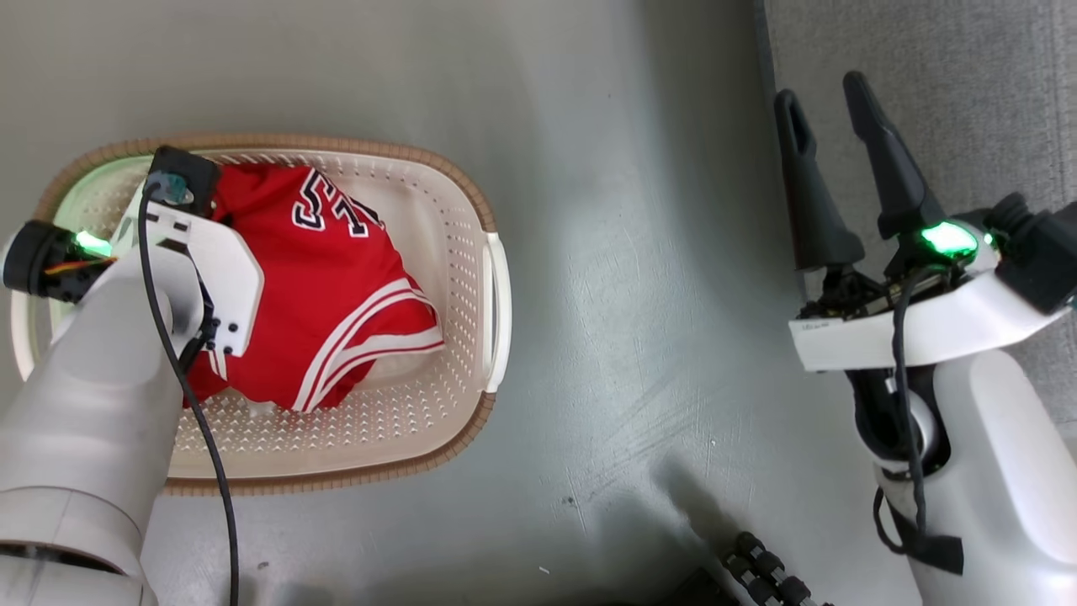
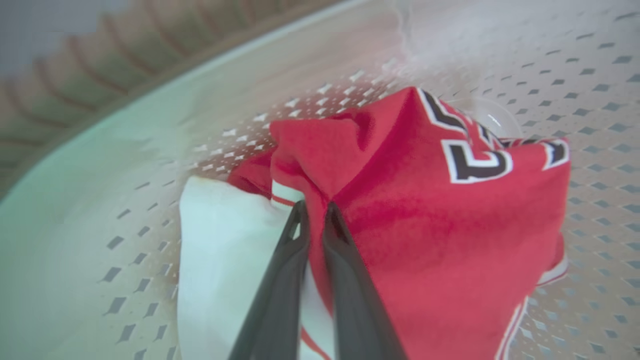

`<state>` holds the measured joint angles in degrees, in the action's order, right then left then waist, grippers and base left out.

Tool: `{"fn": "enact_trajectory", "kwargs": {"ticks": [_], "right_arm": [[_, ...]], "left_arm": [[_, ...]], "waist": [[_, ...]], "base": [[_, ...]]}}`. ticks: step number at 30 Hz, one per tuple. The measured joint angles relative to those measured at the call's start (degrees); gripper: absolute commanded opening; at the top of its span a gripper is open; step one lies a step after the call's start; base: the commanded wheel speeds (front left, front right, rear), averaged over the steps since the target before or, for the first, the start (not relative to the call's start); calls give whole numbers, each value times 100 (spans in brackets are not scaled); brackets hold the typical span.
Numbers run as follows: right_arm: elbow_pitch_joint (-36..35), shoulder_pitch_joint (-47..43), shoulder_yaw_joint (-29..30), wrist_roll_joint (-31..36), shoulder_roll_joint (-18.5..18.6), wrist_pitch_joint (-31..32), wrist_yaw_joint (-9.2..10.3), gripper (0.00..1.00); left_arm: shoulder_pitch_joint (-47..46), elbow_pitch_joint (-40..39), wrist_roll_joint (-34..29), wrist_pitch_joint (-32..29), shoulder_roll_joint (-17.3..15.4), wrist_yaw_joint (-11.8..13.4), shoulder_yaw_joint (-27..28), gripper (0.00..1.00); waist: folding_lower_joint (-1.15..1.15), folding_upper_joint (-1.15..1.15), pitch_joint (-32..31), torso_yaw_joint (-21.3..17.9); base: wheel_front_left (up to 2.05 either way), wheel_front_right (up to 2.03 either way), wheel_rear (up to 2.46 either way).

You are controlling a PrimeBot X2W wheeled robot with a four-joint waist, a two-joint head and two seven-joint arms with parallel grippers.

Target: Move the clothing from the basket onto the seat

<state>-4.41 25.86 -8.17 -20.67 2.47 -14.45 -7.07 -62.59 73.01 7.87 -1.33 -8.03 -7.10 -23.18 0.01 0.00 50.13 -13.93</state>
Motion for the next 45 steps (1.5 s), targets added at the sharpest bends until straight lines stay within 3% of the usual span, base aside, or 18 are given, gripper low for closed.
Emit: {"fn": "enact_trajectory", "kwargs": {"ticks": [14,26,45], "right_arm": [[222,163,123,0,3,-1,0,100],[556,128,175,0,7,-2,0,100],[1067,-616,219,62,7,-3,0,100]], "left_arm": [[516,11,91,563,77,-13,-45,0],[1066,-87,321,1413,260,-19,-16,0],[2058,-810,1043,1555,460,-19,301,0]], "waist": [[0,0,-645,95],[0,0,-1419,216],[0,0,-2858,434]], "base": [[0,0,0],[0,0,0],[0,0,0]]}}
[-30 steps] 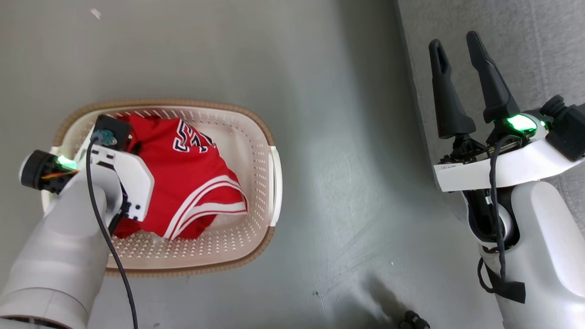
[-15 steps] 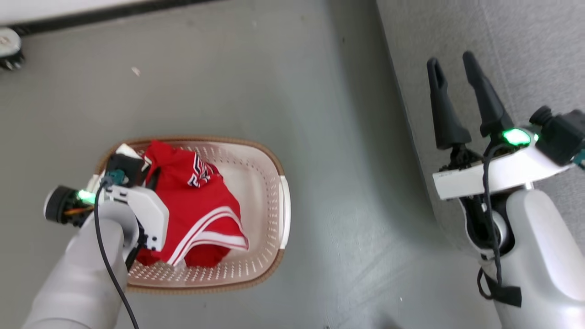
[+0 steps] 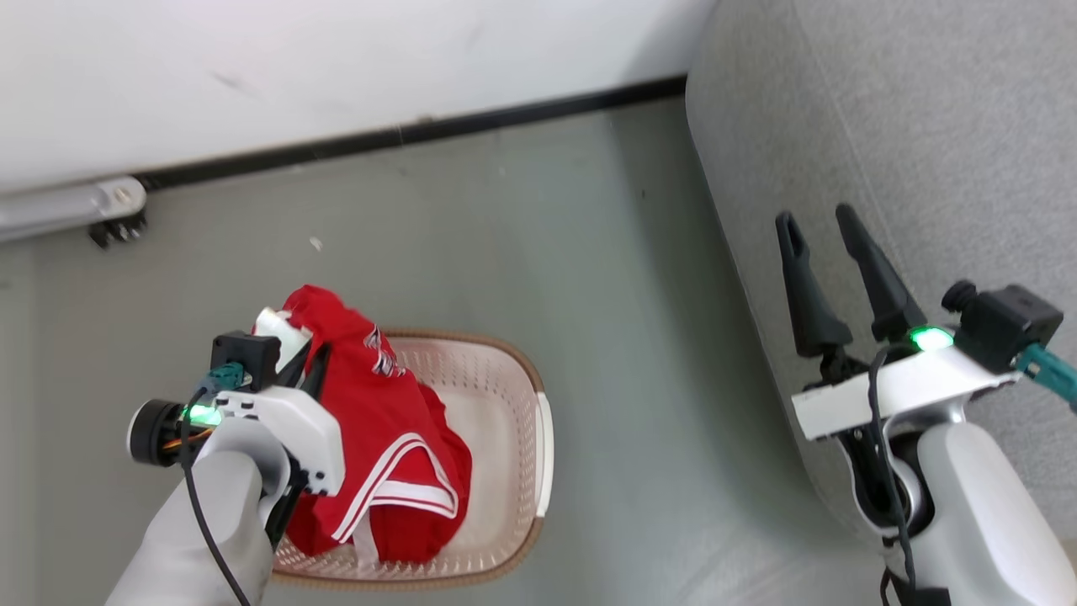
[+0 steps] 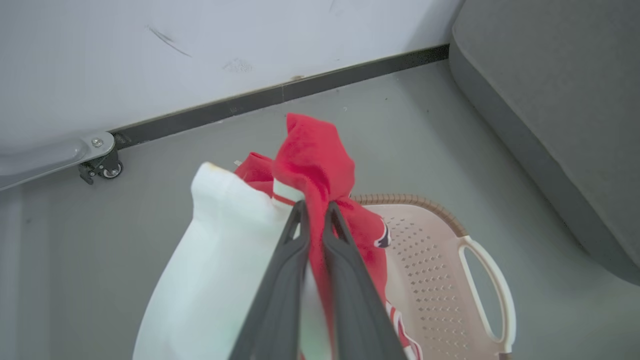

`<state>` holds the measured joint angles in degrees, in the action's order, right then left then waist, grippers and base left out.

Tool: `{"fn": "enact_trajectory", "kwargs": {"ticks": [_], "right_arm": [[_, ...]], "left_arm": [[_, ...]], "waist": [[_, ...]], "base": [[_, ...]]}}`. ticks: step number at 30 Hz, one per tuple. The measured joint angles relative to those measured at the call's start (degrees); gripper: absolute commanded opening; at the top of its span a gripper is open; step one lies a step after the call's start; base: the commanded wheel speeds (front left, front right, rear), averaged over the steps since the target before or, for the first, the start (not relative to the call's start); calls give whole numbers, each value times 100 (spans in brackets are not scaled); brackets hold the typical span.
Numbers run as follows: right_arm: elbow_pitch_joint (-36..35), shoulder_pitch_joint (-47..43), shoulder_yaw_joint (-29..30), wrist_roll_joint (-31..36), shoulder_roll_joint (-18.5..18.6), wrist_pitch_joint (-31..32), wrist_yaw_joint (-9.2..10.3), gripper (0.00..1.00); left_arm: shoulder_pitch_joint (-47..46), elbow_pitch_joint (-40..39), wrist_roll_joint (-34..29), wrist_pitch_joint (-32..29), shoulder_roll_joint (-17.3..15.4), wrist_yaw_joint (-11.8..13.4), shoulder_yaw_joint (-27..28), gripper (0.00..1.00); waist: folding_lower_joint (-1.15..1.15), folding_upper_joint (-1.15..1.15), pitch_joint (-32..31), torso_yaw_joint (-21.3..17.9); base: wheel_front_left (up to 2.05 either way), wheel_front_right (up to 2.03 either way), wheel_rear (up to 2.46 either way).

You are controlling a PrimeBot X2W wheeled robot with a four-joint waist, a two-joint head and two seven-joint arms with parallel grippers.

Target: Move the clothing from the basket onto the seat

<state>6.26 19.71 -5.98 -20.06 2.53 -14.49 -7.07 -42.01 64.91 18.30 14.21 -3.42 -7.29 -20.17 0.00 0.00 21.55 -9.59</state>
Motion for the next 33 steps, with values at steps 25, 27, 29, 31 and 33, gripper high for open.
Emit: {"fn": "enact_trajectory", "kwargs": {"ticks": [25,27,29,31,33], "right_arm": [[359,-1162,-85,58,-3,0,0,100],[363,-1239,-98,67,-4,0,0,100],[376,-1312,-110,80,-4,0,0,100],[377,-1395,-113,98,-4,0,0,100],[372,-1469,-113,98,-5,0,0,100]], "left_arm": [[1509,-3165,428,1,38,0,659,0],[1641,-3348,428,1,47,0,679,0],[1795,-3502,428,1,52,0,678,0],[1953,-3644,428,1,60,0,677,0],[2084,-3783,428,1,67,0,679,0]], "waist": [[0,0,-1696,298],[0,0,-1802,316],[0,0,-1905,333],[0,0,-2003,349],[0,0,-2097,363]], "base": [[0,0,0],[0,0,0],[0,0,0],[0,0,0],[0,0,0]]}}
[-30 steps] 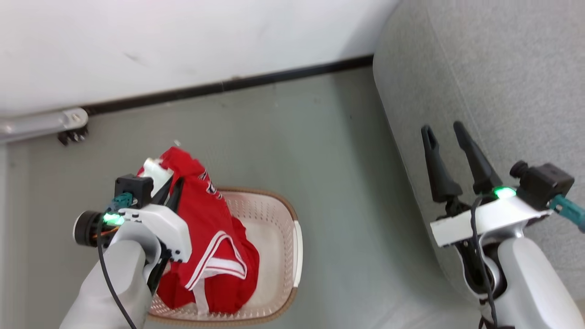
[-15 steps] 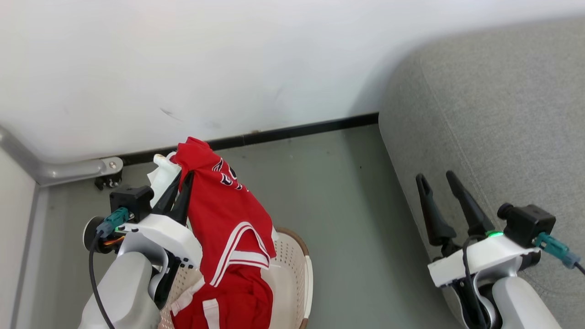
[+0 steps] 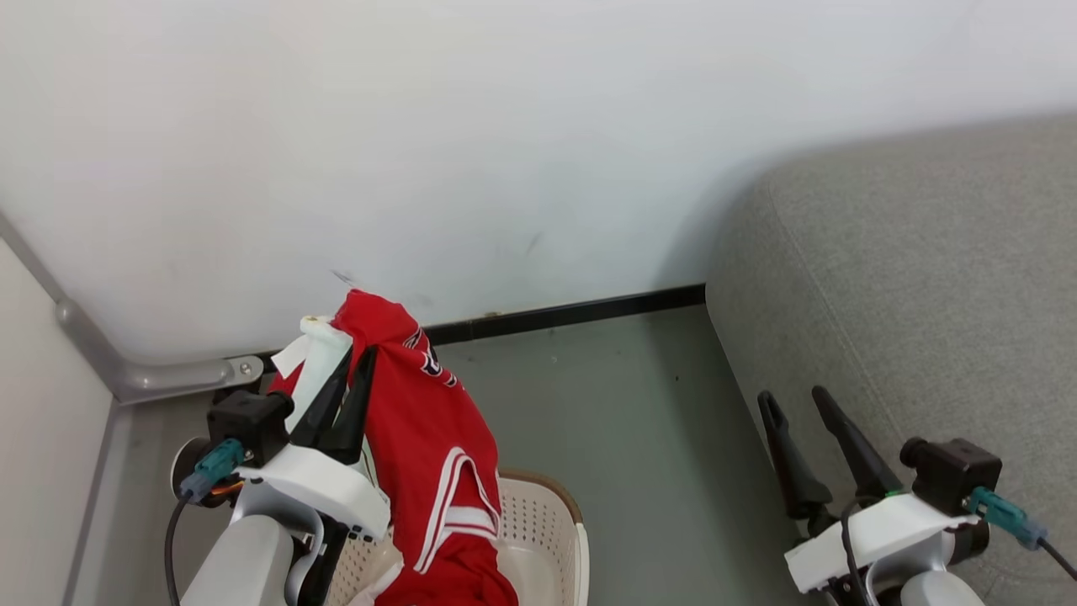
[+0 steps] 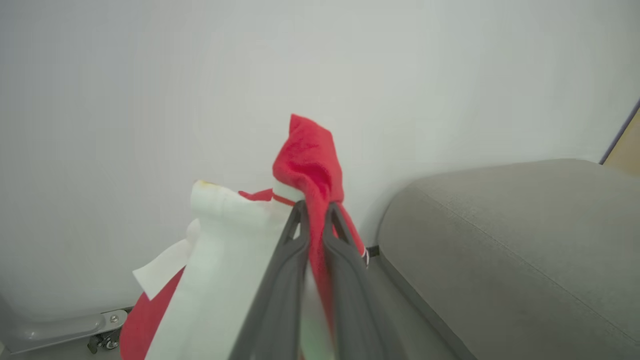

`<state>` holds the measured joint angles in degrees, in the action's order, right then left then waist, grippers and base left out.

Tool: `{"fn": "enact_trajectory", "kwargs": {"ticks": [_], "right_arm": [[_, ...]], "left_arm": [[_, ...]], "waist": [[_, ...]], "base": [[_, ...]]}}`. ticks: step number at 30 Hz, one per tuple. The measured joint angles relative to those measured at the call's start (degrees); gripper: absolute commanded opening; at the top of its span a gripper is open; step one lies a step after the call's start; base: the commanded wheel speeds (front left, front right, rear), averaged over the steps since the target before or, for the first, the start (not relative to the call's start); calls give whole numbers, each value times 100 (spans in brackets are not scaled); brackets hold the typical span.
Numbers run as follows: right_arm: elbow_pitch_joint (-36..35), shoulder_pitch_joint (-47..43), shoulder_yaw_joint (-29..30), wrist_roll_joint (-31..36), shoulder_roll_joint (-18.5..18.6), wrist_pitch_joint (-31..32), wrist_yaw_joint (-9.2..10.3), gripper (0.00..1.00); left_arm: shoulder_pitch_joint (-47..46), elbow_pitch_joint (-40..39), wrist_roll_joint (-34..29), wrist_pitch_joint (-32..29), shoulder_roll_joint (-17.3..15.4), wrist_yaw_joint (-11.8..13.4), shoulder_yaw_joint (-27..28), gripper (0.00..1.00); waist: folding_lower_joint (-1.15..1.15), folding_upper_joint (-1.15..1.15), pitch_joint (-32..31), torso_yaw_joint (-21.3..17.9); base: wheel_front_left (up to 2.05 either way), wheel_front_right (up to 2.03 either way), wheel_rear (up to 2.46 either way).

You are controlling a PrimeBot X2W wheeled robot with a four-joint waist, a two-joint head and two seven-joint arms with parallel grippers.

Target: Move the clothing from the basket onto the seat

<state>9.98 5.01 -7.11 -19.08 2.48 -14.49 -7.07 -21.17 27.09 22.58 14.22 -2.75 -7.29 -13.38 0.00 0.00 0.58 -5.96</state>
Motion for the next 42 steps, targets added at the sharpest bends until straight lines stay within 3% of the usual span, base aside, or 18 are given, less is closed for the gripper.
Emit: {"fn": "enact_trajectory", "kwargs": {"ticks": [12,28,34,42], "right_arm": [[-130,-317,-1,110,-3,0,0,100],[-80,-695,-253,-29,-14,2,0,100],[-235,-691,-385,382,-4,2,0,100],[-510,-502,-1213,1063,231,2,0,100]], "left_arm": [[303,-928,8,2,5,0,11,0],[305,-2874,425,44,60,0,211,0],[309,-3211,475,48,59,0,81,0],[485,-3467,560,48,57,0,-111,0]], "waist": [[0,0,-415,69],[0,0,-559,172],[0,0,-526,172],[0,0,-422,150]], "base": [[0,0,0],[0,0,0],[0,0,0],[0,0,0]]}}
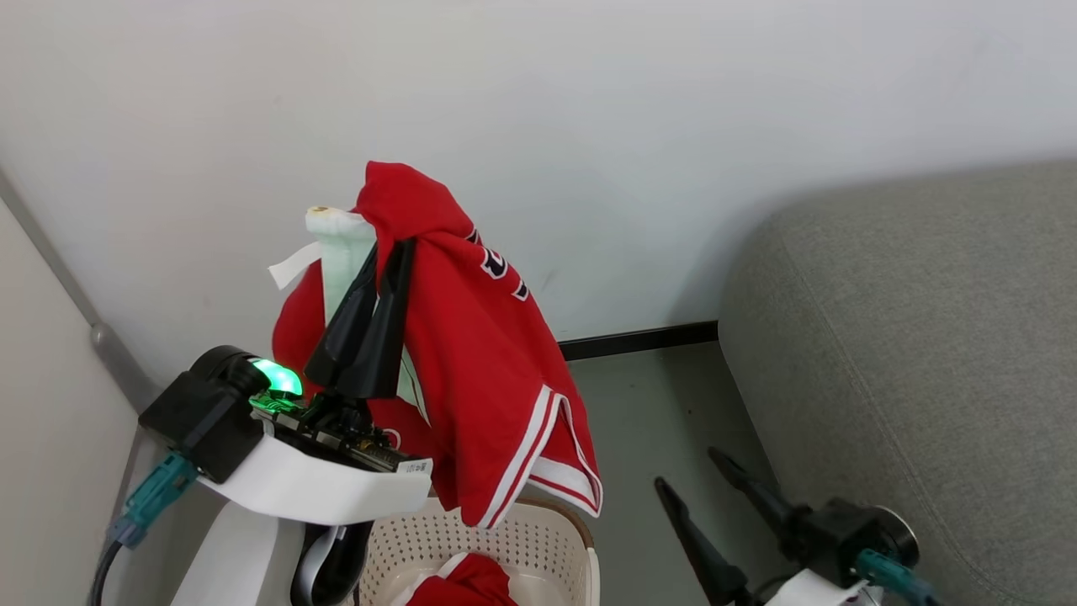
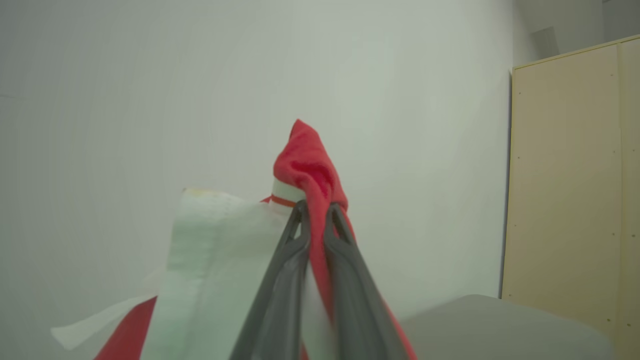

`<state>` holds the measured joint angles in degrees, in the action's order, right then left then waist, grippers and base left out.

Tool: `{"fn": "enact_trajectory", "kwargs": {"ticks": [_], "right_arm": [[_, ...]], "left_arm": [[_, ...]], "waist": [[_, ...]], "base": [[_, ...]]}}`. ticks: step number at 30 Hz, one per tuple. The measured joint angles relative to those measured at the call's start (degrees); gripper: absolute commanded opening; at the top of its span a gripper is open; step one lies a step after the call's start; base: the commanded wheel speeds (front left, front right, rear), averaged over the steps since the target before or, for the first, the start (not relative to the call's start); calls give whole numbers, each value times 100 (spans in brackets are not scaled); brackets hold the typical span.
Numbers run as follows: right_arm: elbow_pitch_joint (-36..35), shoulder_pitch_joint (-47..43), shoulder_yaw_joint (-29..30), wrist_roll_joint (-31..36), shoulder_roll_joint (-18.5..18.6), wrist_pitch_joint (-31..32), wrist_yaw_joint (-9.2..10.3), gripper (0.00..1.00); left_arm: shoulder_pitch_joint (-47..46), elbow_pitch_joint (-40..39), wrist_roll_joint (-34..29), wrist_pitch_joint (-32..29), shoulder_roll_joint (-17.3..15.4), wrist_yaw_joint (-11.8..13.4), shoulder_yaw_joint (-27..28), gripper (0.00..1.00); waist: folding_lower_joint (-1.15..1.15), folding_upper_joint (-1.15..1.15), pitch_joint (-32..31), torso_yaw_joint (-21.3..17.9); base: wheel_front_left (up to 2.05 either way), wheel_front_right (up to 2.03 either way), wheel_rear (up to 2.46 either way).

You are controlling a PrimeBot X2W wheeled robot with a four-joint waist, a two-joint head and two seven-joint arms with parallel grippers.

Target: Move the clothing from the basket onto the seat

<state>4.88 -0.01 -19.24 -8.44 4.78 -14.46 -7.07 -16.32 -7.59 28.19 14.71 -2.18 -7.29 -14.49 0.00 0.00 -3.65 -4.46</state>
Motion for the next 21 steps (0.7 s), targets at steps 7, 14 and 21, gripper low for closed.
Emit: {"fn": "enact_trajectory", "kwargs": {"ticks": [7,14,21], "right_arm": [[-241,414,-822,492,374,0,-1,100],[-286,682,-1256,677,610,0,-1,100],[-279,998,-1586,850,736,0,-2,100]], "left_arm": [[37,-92,0,0,0,0,-105,0],[39,-130,-13,0,-24,0,-223,0],[59,-157,-20,0,-65,0,-386,0]], "waist": [[0,0,71,-20],[0,0,82,-9],[0,0,77,9]], "base": [[0,0,0],[0,0,0],[0,0,0]]}}
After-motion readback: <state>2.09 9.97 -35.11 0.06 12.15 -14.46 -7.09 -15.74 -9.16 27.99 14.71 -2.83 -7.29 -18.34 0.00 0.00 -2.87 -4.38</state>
